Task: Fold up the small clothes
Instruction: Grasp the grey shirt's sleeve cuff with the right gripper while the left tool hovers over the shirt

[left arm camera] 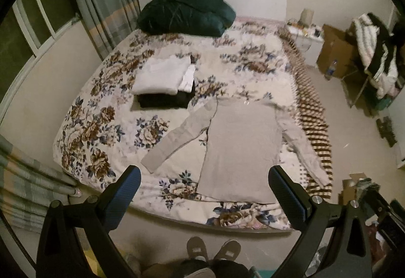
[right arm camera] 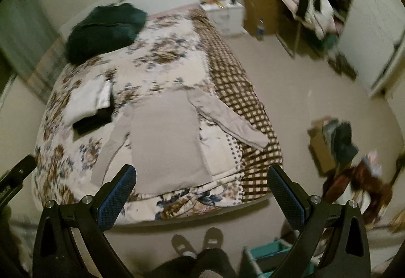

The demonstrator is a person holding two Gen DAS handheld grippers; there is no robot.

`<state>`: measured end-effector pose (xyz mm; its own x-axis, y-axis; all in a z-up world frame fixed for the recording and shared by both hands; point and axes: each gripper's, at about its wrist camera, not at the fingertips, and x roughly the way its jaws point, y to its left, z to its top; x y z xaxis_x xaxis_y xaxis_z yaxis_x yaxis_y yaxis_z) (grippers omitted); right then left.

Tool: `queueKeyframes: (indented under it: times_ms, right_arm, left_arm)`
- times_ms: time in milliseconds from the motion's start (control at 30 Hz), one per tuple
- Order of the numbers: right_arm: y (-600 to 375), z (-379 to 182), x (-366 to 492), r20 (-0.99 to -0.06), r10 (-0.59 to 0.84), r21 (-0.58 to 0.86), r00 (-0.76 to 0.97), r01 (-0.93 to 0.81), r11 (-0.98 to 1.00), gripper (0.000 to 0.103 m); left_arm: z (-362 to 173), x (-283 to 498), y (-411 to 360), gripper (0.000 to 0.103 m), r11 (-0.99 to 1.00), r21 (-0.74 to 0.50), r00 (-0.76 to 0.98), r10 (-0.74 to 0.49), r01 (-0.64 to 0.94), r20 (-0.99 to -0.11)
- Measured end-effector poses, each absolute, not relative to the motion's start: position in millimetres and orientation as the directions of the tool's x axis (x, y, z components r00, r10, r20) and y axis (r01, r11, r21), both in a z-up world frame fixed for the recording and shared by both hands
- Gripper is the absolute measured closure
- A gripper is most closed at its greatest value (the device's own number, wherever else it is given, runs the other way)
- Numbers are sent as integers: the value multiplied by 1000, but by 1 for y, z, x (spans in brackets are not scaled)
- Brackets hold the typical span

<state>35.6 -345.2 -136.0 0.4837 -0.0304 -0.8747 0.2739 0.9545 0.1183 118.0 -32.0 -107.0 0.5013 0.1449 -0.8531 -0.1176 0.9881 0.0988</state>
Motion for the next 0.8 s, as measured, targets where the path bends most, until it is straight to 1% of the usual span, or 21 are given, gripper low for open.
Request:
queueKeyframes:
  times_ms: [33, 67, 133, 200, 267, 333, 367, 467, 533, 567, 633, 667, 700, 800]
  right_arm:
    - [-355, -152, 41, -880, -33, 125, 473, 298, 946, 0]
    - [-376, -187, 55, -891, -10, 162, 454, 340, 926, 0]
    - [-395, -222, 66, -898, 7, 196, 441, 385, 902, 0]
    - [-428, -274, 79, -902, 37, 251, 429, 454, 855, 0]
    - [-463, -336, 91, -910, 41, 283, 413, 547, 787, 0]
    - [-487, -376, 96, -907, 55, 321, 418, 599, 734, 0]
    - [-505, -413, 100, -912, 52, 331, 407, 655, 679, 0]
    - [-542, -485, 102, -891, 93, 421, 443, 734, 534, 0]
    - [-562, -528, 102, -862, 107, 491, 496, 763, 420, 0]
    - [-564, -537, 102, -854, 107, 508, 509, 771, 385, 0]
    - [-578, -579, 106, -825, 100, 560, 556, 784, 267, 0]
    - [-586, -605, 107, -808, 92, 587, 582, 786, 194, 0]
    - [-589, -617, 109, -798, 91, 603, 596, 784, 146, 0]
    - [-595, -664, 111, -763, 78, 643, 642, 766, -12, 8]
  left_arm:
    - [-121, 126, -37, 0, 986, 113, 492, 158, -120, -856]
    - [-136, 136, -43, 0, 985, 127, 479, 170, -120, -861]
    - [-173, 156, -56, 0, 983, 147, 451, 180, -107, -874]
    - [-207, 173, -68, 0, 981, 170, 419, 192, -91, -887]
    - [-247, 192, -82, 0, 981, 181, 380, 192, -64, -905]
    - [-285, 208, -93, 0, 980, 195, 339, 198, -44, -920]
    - [-305, 217, -98, 0, 980, 197, 322, 197, -32, -926]
    - [-367, 243, -113, 0, 980, 200, 269, 192, 3, -944]
    - [-403, 259, -121, 0, 980, 200, 241, 188, 23, -952]
    - [-419, 267, -125, 0, 980, 195, 231, 183, 30, -956]
    - [-452, 287, -134, 0, 980, 194, 212, 181, 38, -960]
    - [-463, 294, -139, 0, 980, 195, 208, 182, 41, -961]
    - [-475, 301, -141, 0, 980, 196, 200, 183, 46, -962]
    - [-506, 321, -154, 0, 976, 204, 190, 187, 71, -964]
